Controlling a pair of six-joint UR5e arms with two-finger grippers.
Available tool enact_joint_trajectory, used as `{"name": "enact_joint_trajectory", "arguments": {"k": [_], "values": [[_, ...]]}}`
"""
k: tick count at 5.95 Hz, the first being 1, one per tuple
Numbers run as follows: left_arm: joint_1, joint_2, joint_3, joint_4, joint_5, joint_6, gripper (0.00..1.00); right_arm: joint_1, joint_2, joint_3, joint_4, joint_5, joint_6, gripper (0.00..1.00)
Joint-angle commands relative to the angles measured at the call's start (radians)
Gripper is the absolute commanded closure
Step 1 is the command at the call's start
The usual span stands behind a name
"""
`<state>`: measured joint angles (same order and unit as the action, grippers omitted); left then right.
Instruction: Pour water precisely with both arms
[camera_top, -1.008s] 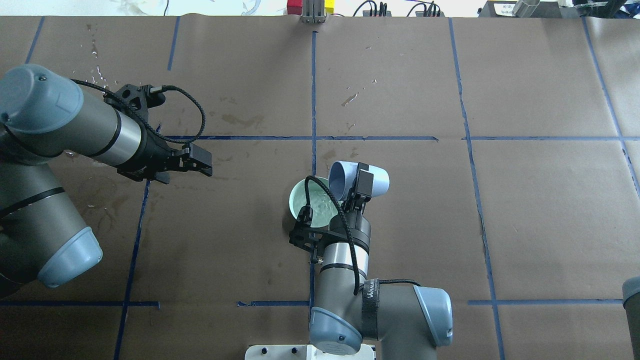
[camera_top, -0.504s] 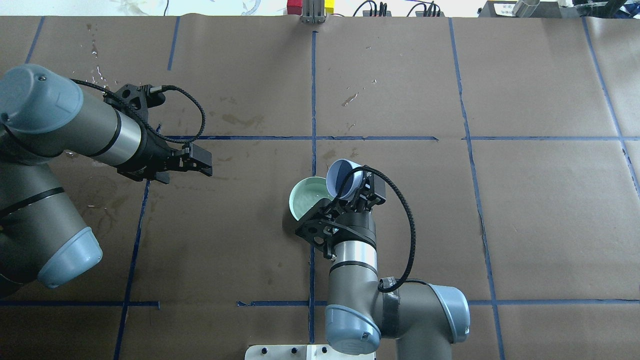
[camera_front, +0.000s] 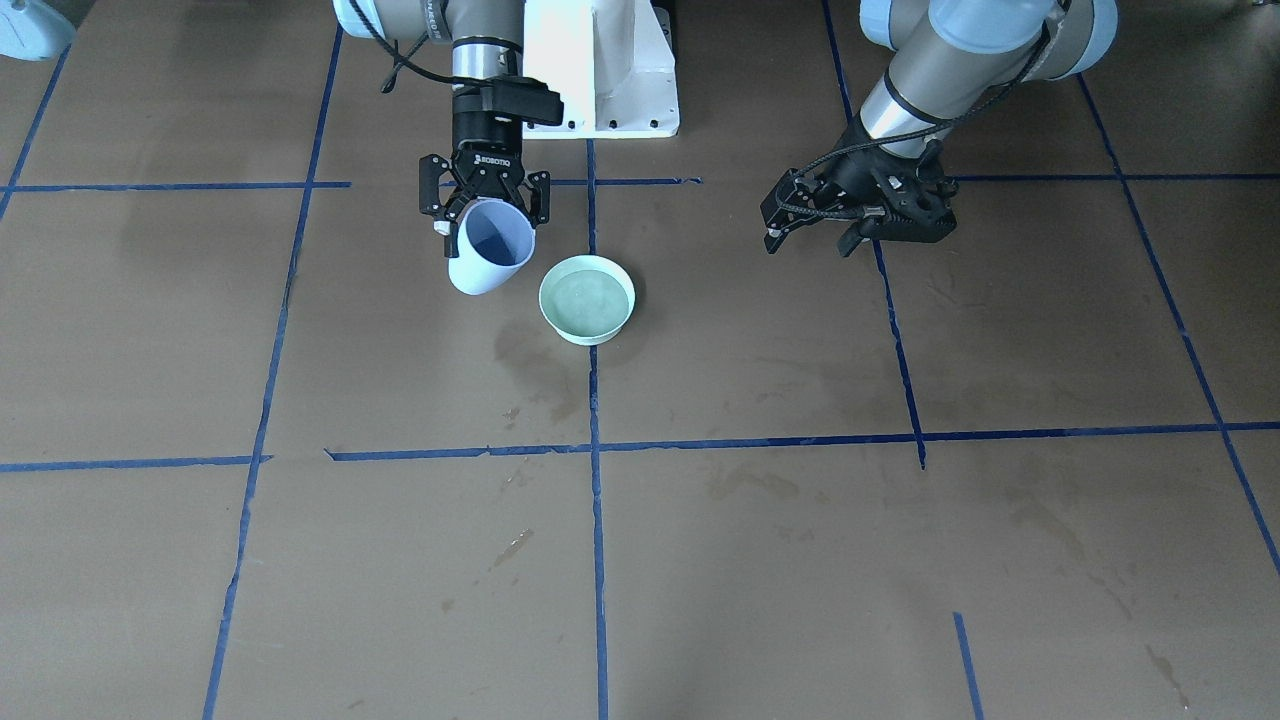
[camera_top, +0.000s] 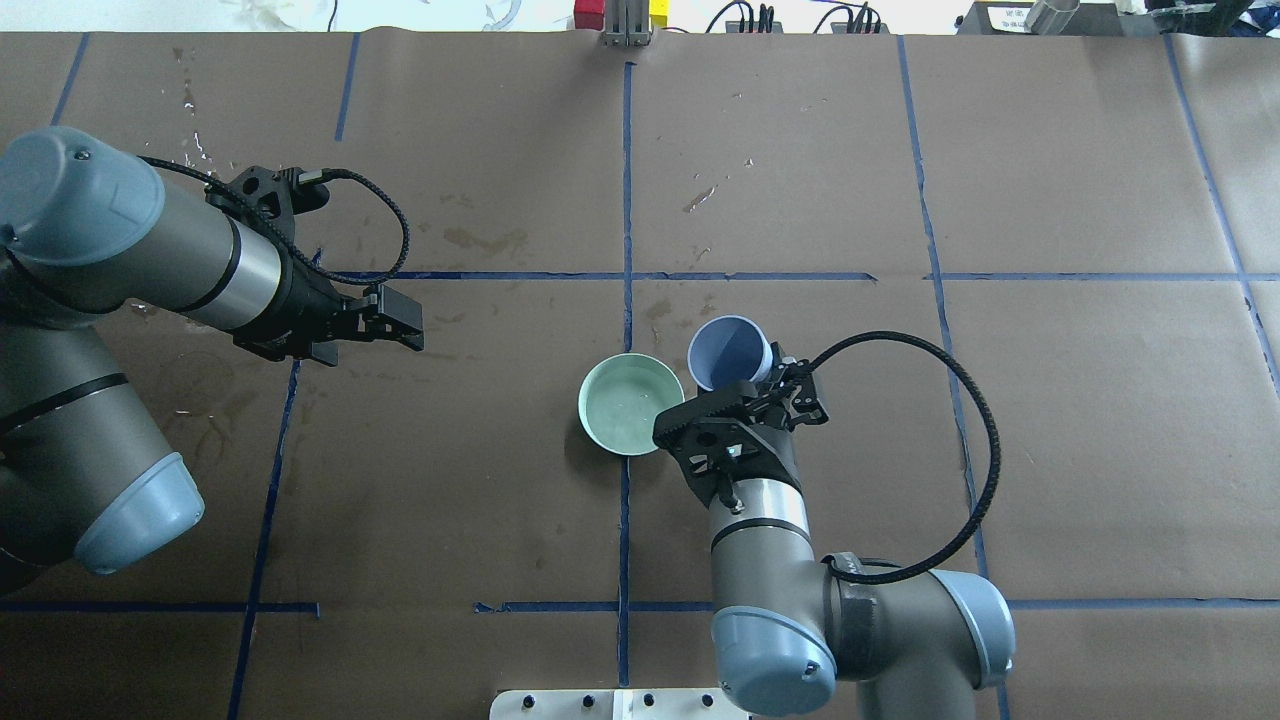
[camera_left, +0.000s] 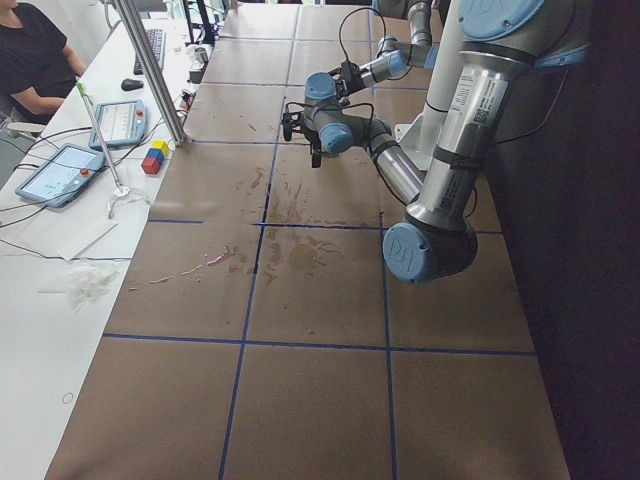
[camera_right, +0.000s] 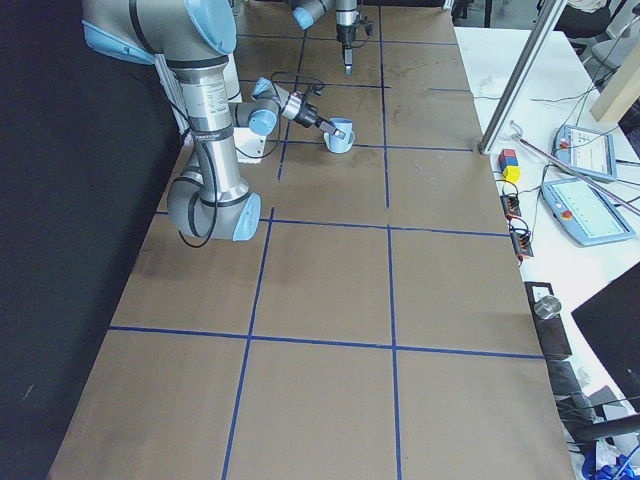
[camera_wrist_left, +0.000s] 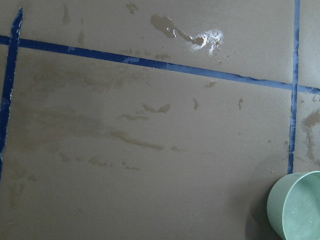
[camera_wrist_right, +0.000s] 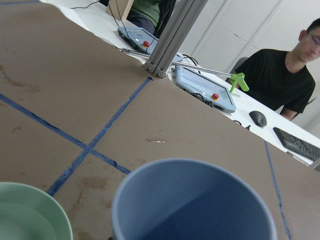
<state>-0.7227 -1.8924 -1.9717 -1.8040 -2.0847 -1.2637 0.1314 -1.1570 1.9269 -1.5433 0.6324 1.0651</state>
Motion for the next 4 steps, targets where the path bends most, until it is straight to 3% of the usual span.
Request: {"name": "enact_joint_trajectory", "arguments": {"k": [1, 2, 4], "values": [[-0.003, 0.001, -0.007, 0.0, 0.0, 0.0, 0.0, 0.022, -0.131, 0.146, 0.005, 0.075, 0.272, 1.0], [-0.003, 0.001, -0.007, 0.002, -0.001, 0.0, 0.0, 0.039, -0.223, 0.184, 0.09, 0.075, 0.379, 1.0], [-0.003, 0.007, -0.007, 0.002, 0.0, 0.0, 0.0, 0.077, -0.521, 0.182, 0.413, 0.069, 0.403, 1.0]]}}
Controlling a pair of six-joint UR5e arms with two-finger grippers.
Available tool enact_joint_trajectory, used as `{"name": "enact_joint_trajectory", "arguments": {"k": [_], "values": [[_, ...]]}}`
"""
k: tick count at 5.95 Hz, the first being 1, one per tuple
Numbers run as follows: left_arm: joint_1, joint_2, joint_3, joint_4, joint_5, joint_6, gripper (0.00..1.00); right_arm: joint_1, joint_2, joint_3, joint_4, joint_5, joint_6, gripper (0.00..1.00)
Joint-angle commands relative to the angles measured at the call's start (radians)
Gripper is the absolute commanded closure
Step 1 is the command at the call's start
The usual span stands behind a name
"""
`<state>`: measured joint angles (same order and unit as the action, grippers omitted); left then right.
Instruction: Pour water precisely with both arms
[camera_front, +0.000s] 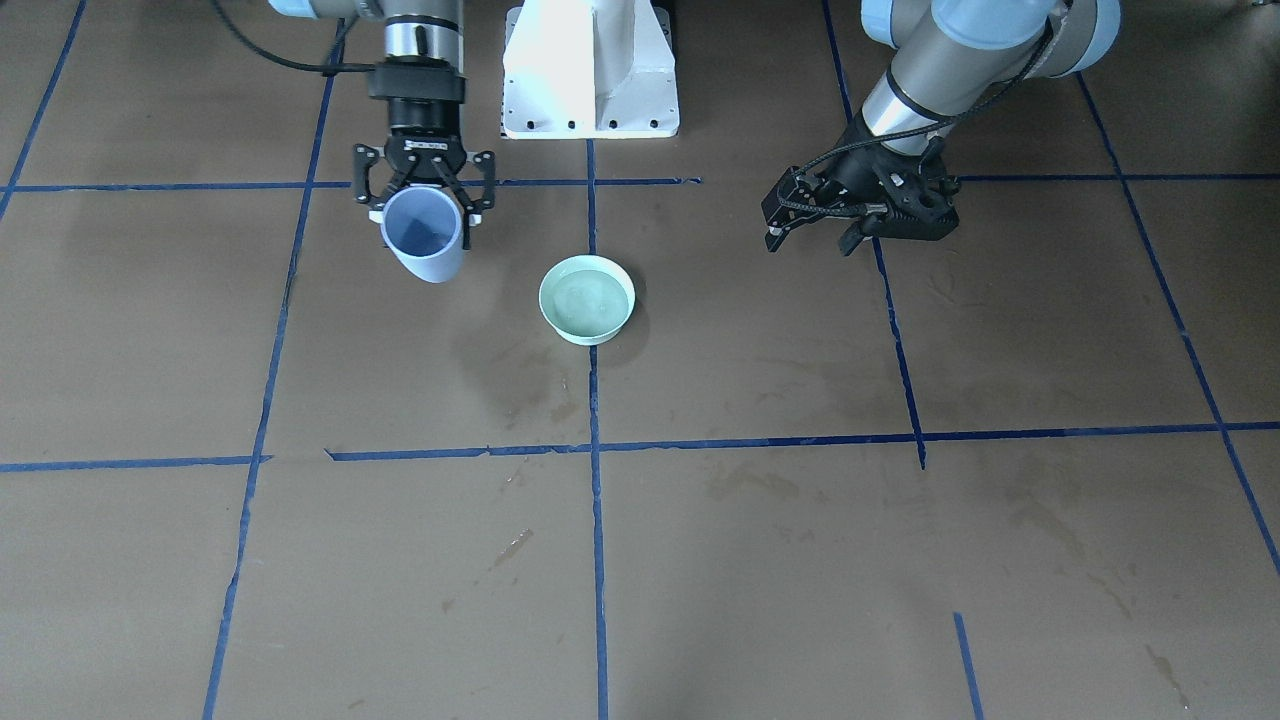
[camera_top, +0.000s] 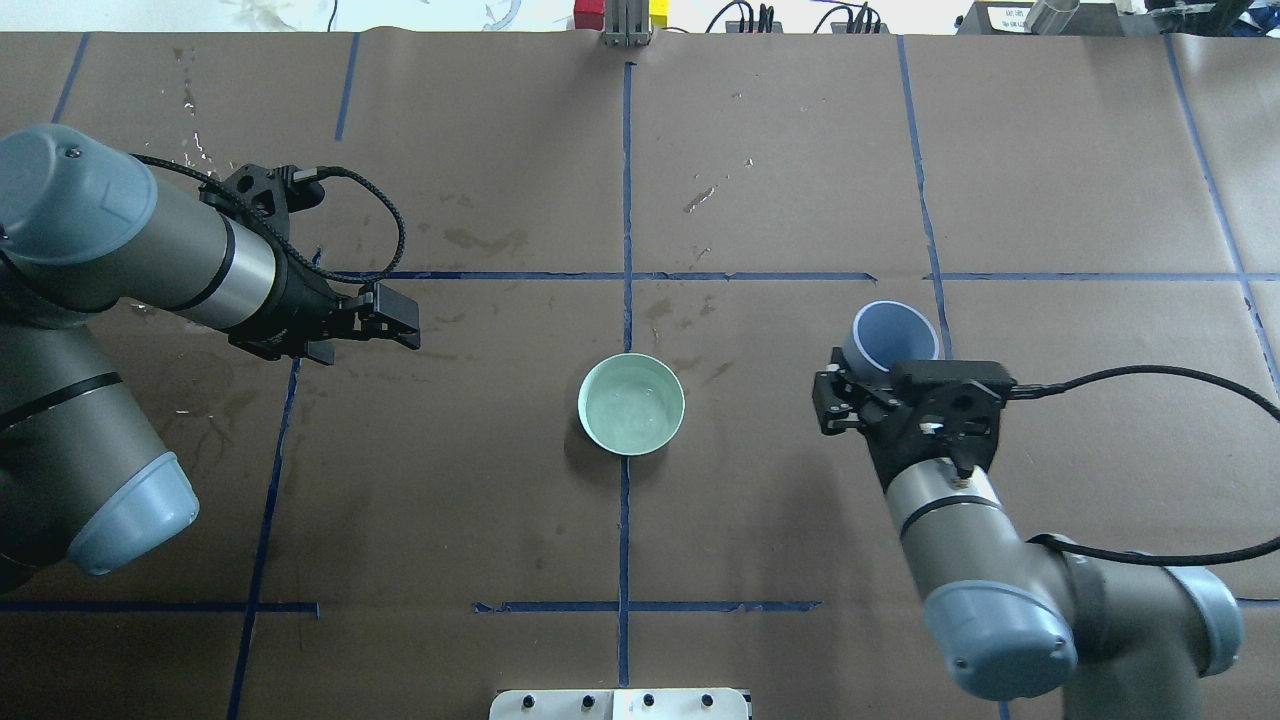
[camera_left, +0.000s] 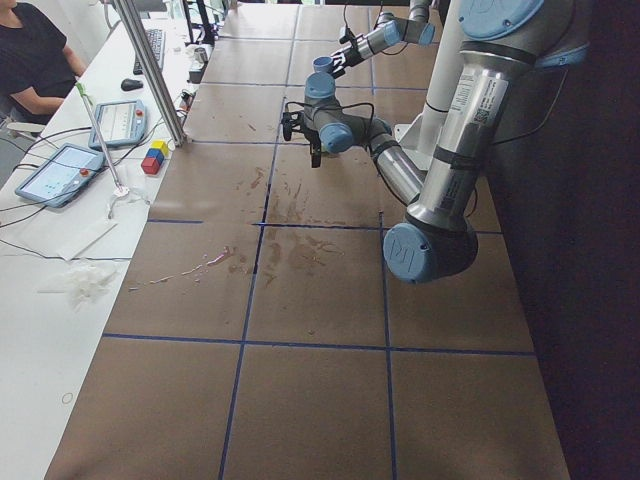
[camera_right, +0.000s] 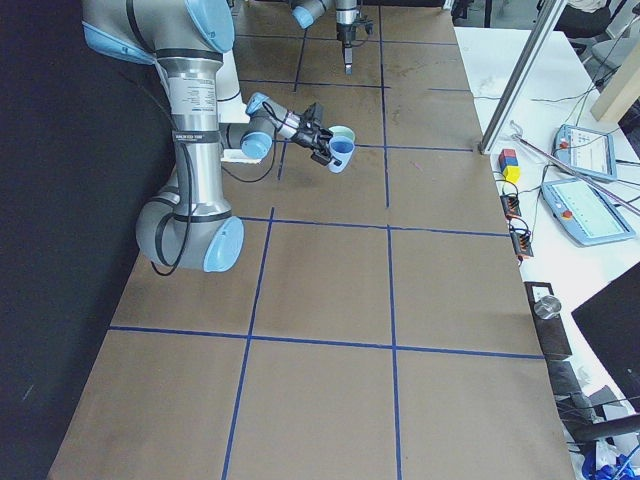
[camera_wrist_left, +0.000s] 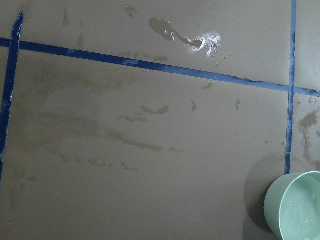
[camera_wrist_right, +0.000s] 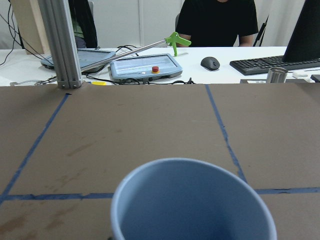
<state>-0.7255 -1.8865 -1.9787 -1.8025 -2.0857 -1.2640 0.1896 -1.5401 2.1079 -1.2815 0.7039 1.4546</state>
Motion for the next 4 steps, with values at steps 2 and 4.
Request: {"name": "enact_joint_trajectory", "arguments": {"k": [2, 4], "values": [[0.0, 0.001, 0.001, 0.0, 0.001, 0.002, 0.0, 0.056, -0.355, -0.098, 0.455, -0.017, 0.012, 1.0], [0.0, 0.003, 0.004, 0.0, 0.001, 0.003, 0.0, 0.073, -0.388, -0.295, 0.699, -0.055, 0.013, 1.0]]}}
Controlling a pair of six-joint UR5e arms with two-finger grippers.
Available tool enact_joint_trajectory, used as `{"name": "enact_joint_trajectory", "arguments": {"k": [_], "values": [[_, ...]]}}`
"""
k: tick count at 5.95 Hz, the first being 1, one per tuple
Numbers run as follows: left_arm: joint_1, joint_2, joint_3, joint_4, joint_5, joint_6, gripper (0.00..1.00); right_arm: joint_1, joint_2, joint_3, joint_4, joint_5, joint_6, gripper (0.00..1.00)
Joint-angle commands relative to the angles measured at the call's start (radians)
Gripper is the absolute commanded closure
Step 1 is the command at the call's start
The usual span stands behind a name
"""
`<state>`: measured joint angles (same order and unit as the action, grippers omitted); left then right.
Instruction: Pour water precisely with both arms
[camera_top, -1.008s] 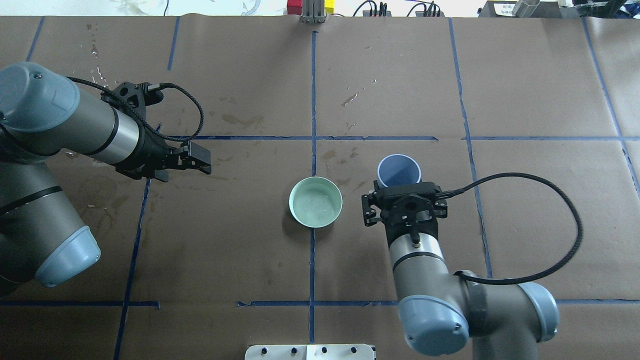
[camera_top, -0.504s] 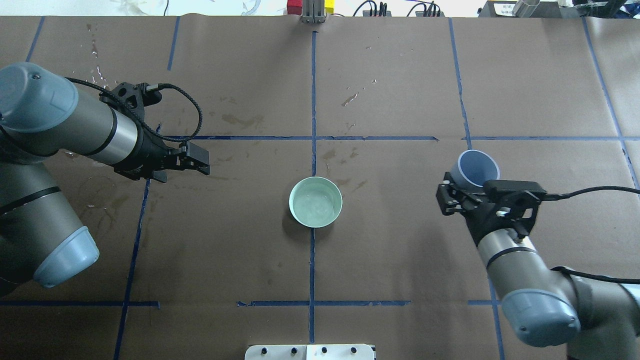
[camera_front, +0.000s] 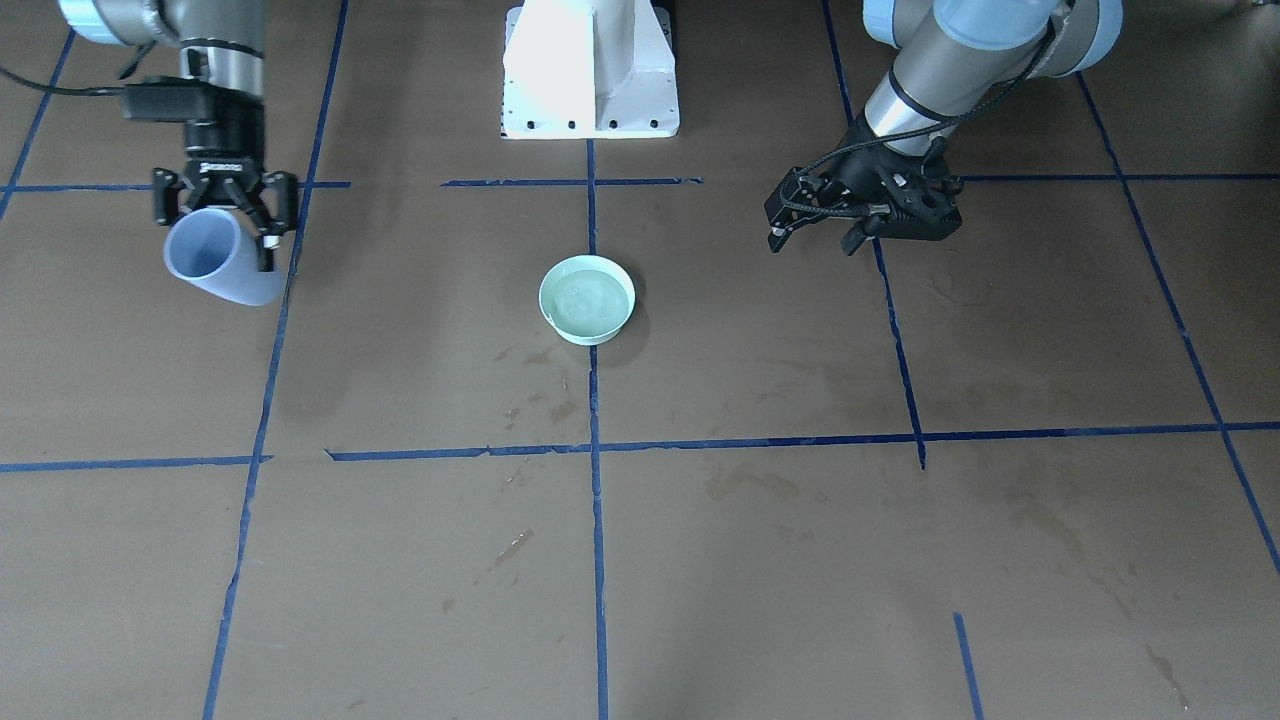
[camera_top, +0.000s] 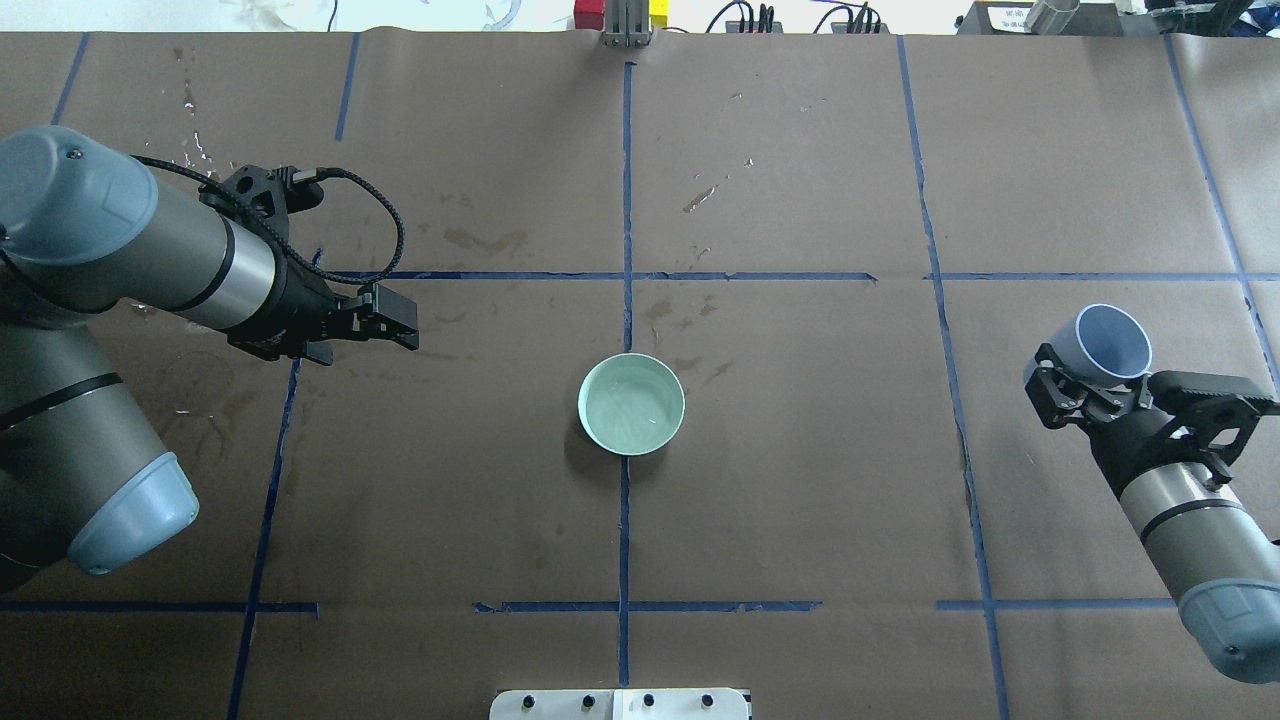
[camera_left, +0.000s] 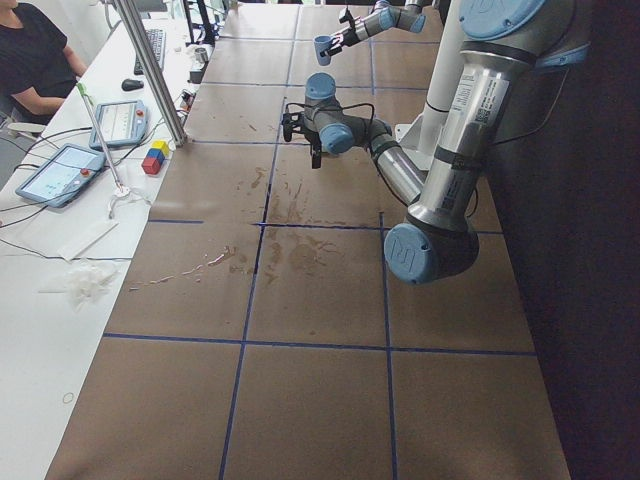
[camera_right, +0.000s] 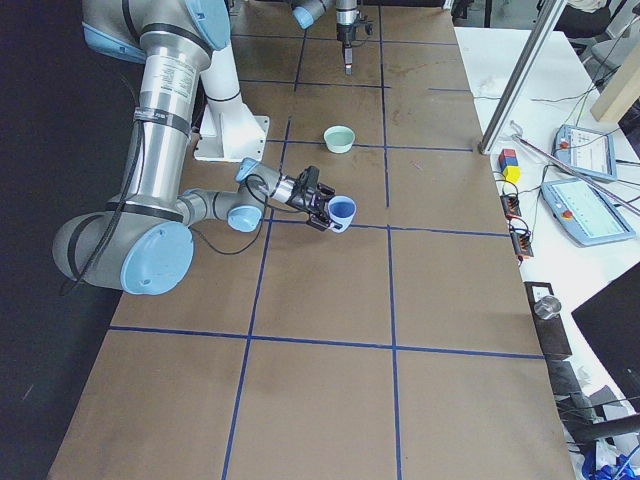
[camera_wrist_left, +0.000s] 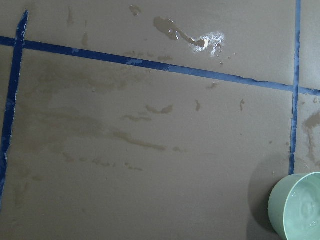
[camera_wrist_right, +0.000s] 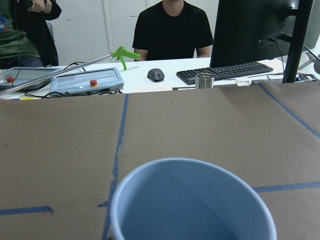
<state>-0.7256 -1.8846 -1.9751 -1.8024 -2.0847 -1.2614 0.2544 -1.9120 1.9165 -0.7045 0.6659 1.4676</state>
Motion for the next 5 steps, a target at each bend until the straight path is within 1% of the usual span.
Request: {"name": "enact_joint_trajectory", "arguments": {"k": [1, 3, 5], "values": [[0.0, -0.001, -0.001, 0.0, 0.0, 0.0, 0.0, 0.014, -0.016, -0.19, 0.204, -0.023, -0.003, 1.0], [0.0, 0.001, -0.002, 0.0, 0.0, 0.0, 0.0, 0.016, -0.025, -0.206, 0.208, -0.08, -0.006, 1.0], [0.0, -0.001, -0.002, 0.0, 0.0, 0.0, 0.0, 0.011, -0.024, -0.227, 0.209, -0.078, -0.006, 0.99]]}}
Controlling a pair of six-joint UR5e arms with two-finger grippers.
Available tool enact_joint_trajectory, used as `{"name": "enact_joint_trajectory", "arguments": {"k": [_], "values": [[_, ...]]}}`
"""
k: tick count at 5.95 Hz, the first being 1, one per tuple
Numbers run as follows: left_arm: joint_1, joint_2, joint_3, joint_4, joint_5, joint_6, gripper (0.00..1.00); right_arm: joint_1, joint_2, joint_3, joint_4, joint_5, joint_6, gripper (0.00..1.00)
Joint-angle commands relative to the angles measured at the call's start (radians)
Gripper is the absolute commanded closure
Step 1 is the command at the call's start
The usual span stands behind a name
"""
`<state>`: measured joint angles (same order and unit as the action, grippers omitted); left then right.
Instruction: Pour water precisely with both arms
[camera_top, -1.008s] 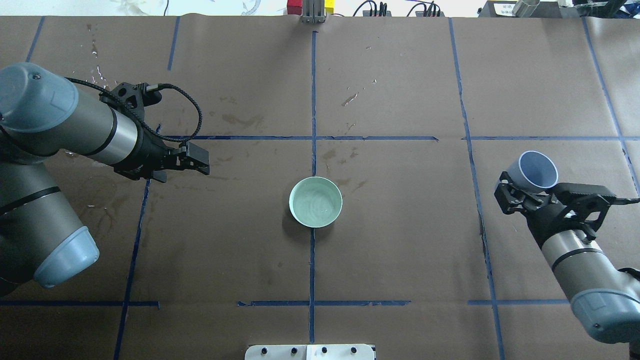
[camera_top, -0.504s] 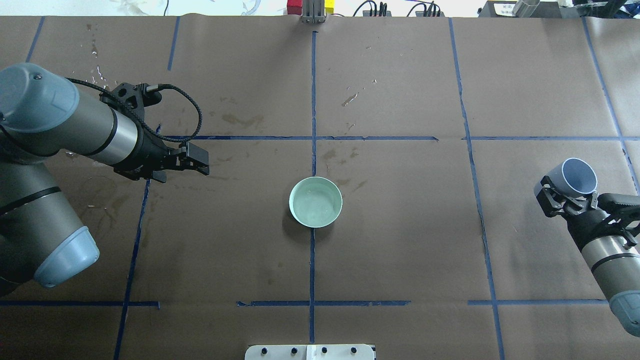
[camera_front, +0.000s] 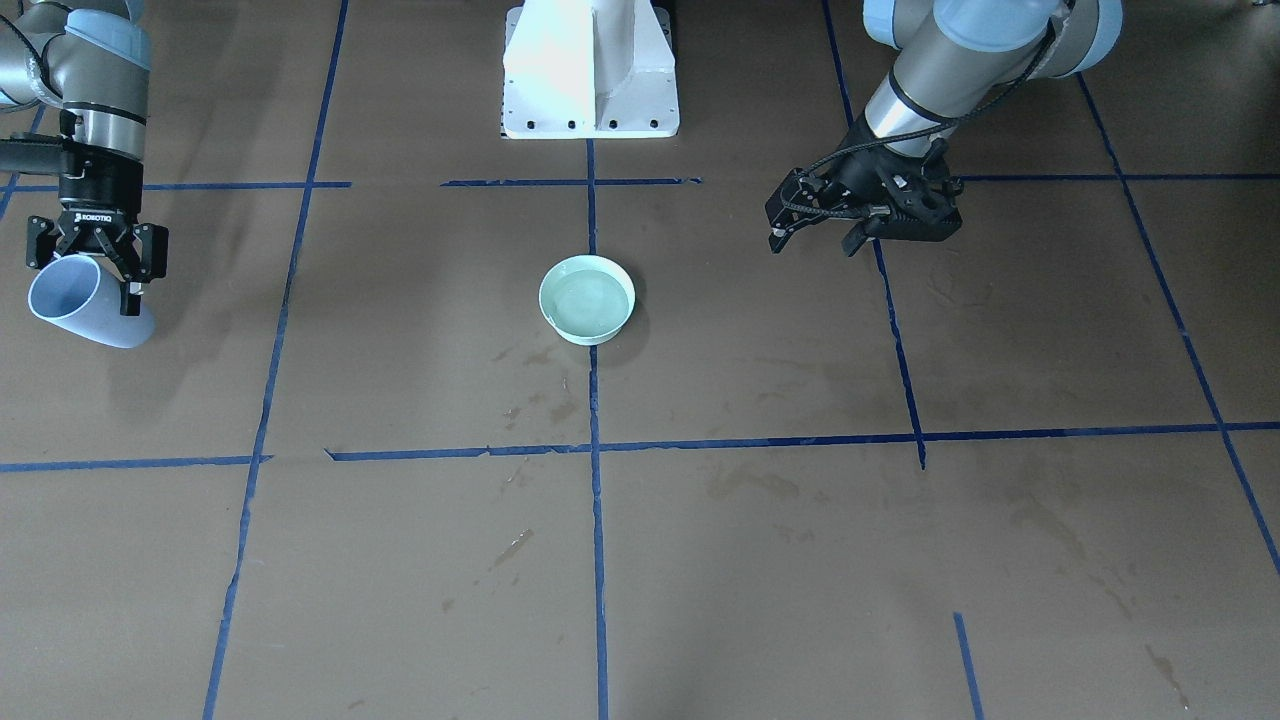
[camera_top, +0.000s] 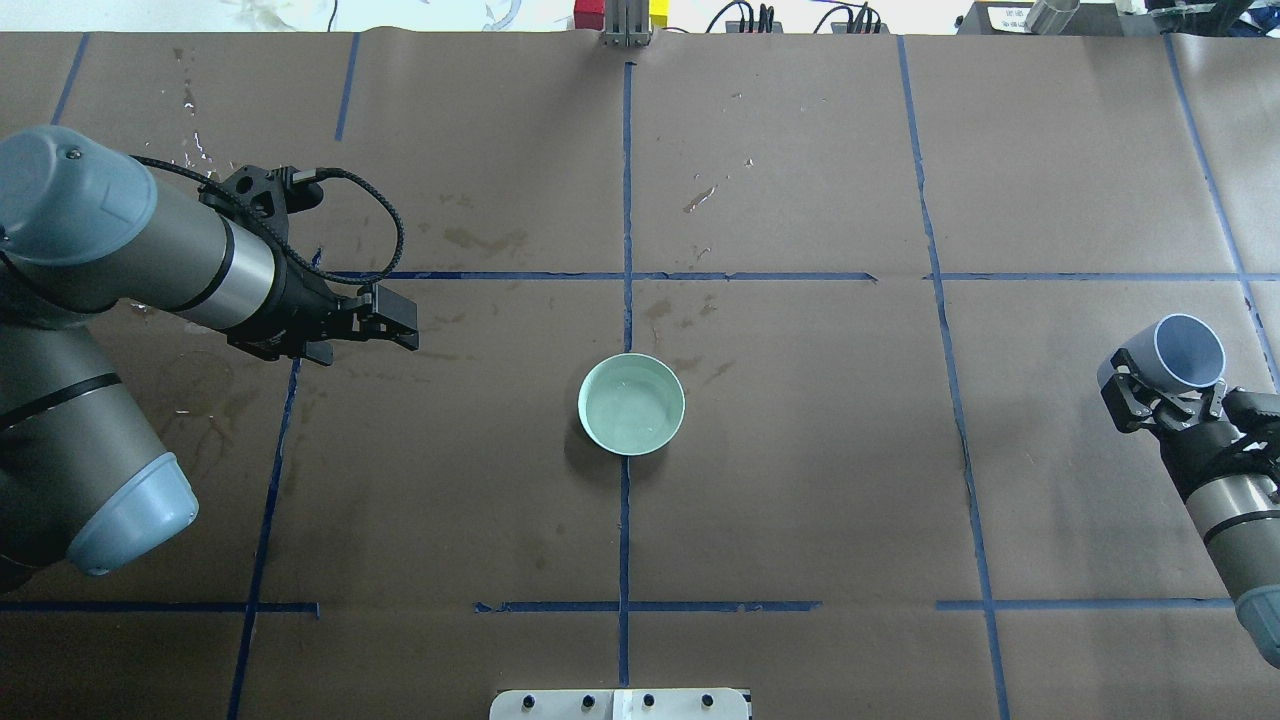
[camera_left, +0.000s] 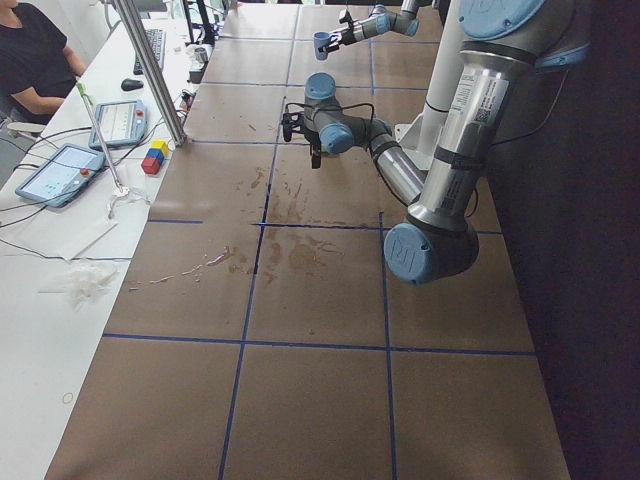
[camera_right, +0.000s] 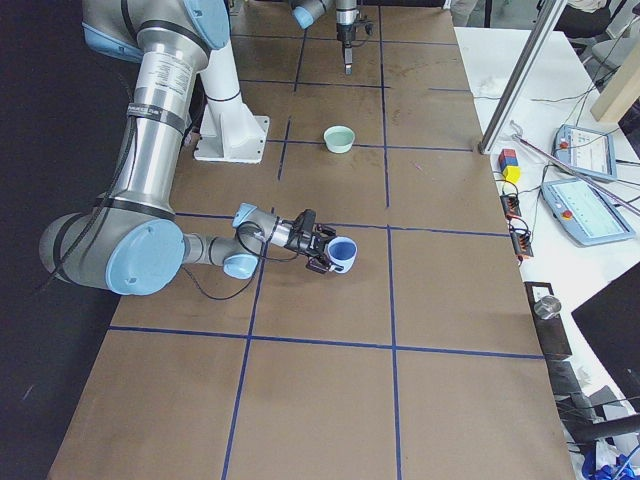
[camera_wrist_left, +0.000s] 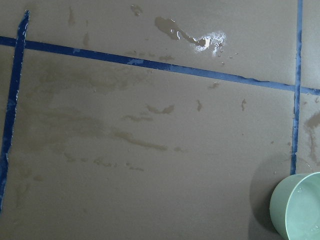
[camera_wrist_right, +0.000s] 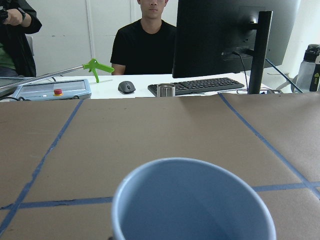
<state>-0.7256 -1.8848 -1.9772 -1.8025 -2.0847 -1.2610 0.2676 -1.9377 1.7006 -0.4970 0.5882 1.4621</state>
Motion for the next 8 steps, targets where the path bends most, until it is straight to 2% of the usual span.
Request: {"name": "enact_joint_trajectory", "arguments": {"k": [1, 5, 7, 8], "values": [[0.0, 0.0, -0.002, 0.0, 0.0, 0.0, 0.0, -0.004, 0.011, -0.012, 0.0, 0.004, 0.0, 0.99], [0.0, 0.0, 0.0, 0.0, 0.0, 0.0, 0.0, 0.011, 0.046, -0.015, -0.003, 0.03, -0.041, 0.98], [0.0, 0.0, -0.002, 0.0, 0.0, 0.0, 0.0, 0.068, 0.054, -0.019, -0.003, 0.086, -0.074, 0.98], [0.0, 0.0, -0.002, 0.0, 0.0, -0.001, 0.0, 0.073, 0.113, -0.072, -0.002, 0.082, -0.074, 0.98]]}}
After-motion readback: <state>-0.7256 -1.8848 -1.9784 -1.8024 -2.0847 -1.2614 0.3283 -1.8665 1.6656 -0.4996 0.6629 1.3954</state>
